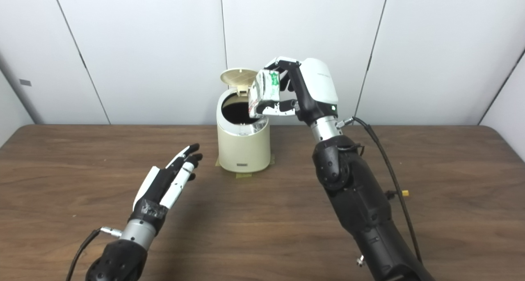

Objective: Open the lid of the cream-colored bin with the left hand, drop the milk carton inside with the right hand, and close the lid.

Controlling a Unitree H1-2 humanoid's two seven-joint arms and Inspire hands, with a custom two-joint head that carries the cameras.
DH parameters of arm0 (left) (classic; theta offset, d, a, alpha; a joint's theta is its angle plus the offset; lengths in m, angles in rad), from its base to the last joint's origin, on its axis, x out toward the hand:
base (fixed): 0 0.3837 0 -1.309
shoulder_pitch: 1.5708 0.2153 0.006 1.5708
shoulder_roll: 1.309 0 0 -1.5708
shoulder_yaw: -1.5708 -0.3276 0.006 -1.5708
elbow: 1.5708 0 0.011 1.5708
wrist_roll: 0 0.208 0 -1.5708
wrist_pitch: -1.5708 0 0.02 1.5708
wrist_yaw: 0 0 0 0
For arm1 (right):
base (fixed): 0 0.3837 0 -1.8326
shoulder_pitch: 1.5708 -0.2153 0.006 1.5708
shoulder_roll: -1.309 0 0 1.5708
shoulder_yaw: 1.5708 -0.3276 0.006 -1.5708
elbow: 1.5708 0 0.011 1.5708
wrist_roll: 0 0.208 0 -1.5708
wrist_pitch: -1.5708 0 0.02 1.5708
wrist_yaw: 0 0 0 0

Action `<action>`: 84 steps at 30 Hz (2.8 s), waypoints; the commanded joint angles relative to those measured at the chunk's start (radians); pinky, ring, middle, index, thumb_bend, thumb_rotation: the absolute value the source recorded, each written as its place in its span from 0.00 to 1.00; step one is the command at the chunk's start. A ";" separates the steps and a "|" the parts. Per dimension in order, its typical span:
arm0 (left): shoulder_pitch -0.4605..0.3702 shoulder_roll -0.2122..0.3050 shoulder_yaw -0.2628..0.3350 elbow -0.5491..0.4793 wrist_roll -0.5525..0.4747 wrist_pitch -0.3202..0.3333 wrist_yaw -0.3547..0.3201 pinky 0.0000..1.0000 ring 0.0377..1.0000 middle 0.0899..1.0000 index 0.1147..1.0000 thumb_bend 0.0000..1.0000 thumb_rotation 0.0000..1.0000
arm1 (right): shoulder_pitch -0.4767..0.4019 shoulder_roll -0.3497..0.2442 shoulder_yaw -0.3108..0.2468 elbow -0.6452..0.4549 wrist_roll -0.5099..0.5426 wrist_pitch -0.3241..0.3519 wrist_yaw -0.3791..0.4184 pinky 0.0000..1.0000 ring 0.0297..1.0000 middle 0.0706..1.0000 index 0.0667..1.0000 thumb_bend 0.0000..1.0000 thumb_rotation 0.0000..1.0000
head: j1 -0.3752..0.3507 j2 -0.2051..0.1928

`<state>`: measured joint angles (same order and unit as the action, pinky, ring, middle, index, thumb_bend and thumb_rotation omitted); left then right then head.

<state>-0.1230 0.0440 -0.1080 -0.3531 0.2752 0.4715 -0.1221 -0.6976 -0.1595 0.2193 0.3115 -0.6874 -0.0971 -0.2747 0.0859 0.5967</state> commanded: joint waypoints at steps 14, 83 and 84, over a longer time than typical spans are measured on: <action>-0.010 -0.004 0.019 -0.051 0.014 -0.005 0.004 0.90 0.92 0.90 0.94 0.37 0.94 | -0.130 0.067 0.004 0.061 -0.014 -0.008 -0.054 0.32 0.37 0.47 0.50 0.49 0.00 | 0.003 0.020; -0.484 0.068 0.148 0.220 -0.144 -0.123 -0.045 0.81 0.83 0.83 0.80 0.41 0.81 | 0.323 0.057 -0.191 -0.558 0.274 0.502 0.265 0.48 0.51 0.45 0.48 0.52 0.00 | -0.057 0.010; -0.513 0.077 0.141 0.242 -0.150 -0.131 -0.049 0.81 0.84 0.83 0.80 0.42 0.81 | 0.337 0.066 -0.199 -0.579 0.299 0.525 0.280 0.49 0.54 0.45 0.48 0.52 0.00 | -0.056 0.008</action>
<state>-0.5540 0.1174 0.0437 -0.1126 0.1432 0.3852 -0.1663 -0.3269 -0.0917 0.0359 -0.2163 -0.4210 0.4046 -0.0140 0.0291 0.6044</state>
